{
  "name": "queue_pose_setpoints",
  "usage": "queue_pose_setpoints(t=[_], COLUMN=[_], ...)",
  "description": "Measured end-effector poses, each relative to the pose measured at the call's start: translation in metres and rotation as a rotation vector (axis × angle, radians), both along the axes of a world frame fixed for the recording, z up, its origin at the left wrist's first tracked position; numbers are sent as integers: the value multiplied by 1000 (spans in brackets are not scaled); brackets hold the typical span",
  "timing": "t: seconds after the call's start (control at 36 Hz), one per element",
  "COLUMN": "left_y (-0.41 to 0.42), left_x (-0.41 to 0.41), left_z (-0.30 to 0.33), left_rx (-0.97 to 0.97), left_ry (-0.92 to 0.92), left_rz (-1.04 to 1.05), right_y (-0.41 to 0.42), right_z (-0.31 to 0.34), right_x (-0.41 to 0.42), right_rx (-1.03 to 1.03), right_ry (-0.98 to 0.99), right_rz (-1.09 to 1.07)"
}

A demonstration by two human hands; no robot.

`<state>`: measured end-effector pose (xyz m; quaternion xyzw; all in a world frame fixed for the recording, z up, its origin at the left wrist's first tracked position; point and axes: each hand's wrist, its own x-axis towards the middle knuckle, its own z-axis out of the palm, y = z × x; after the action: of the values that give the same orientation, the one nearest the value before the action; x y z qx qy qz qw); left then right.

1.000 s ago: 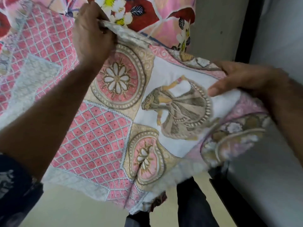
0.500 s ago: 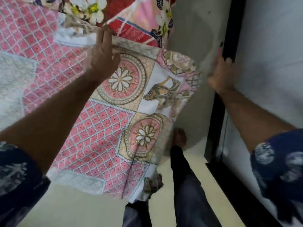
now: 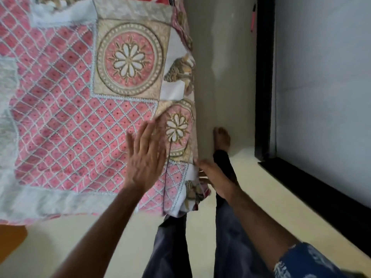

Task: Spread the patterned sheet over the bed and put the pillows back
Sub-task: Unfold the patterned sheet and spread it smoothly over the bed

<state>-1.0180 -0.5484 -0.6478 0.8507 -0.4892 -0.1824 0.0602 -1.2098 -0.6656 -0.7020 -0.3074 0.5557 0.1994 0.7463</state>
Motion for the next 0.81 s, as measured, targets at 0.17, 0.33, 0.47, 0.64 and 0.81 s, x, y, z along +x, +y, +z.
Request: queue_pose_setpoints(t=[0.17, 0.33, 0.47, 0.64, 0.81], left_y=[62, 108, 108, 110, 114], left_x=[-18, -22, -28, -46, -96], left_z=[-4, -19, -28, -30, -29], left_rx=[39, 125, 158, 113, 107], left_ry=[-17, 74, 64, -15, -49], left_rz=[-73, -85, -65, -130, -231], right_y=[40, 69, 108, 79, 32], right_z=[20, 41, 43, 55, 19], right_x=[-7, -17, -48, -129, -170], right_rx=[-425, -516, -402, -516, -613], right_ry=[-31, -141, -77, -45, 15], right_rz=[-417, -378, -298, -333, -80])
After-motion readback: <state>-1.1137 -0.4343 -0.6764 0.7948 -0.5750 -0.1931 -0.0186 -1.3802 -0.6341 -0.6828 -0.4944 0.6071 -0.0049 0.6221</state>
